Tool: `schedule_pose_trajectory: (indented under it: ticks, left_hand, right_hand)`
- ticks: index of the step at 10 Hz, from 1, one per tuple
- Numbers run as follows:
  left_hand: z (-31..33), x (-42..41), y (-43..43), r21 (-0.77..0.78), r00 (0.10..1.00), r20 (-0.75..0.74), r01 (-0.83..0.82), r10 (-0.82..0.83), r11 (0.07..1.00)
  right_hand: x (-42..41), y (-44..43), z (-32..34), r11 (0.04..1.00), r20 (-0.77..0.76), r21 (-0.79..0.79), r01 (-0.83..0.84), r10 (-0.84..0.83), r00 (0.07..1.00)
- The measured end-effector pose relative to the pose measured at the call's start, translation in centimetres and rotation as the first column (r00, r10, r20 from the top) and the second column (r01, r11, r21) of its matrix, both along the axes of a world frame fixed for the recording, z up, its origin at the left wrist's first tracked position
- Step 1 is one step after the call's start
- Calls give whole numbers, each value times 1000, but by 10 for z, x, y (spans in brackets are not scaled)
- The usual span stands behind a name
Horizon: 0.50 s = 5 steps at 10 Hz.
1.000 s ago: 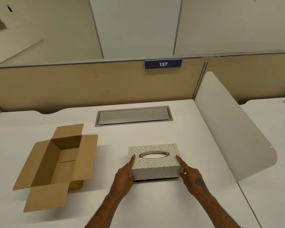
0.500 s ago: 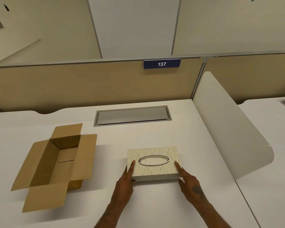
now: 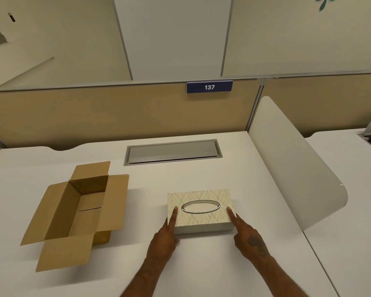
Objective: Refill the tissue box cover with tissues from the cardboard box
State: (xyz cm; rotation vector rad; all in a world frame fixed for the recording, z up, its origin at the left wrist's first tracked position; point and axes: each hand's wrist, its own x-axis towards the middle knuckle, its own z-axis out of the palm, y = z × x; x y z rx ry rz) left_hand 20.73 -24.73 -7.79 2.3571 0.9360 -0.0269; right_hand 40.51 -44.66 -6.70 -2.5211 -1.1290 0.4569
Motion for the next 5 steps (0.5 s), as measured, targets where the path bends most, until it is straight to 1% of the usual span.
schedule_pose_trajectory:
  ticks: [1, 3, 4, 5]
  left_hand:
    - [6, -1, 2, -20, 1000, -21, 13, -13, 1000]
    - [11, -7, 2, 37, 997, -71, 32, -30, 999]
    - [10, -14, 4, 56, 997, -67, 39, -35, 998]
    - [10, -24, 7, 31, 998, -45, 37, -35, 999]
  right_hand:
    - [0, 2, 1, 997, 69, -75, 16, -11, 998]
    - [-8, 3, 4, 984, 170, -176, -3, 34, 985]
    - [-13, 5, 6, 985, 247, -172, -2, 45, 968]
    - [-24, 11, 12, 985, 279, -167, 34, 14, 960]
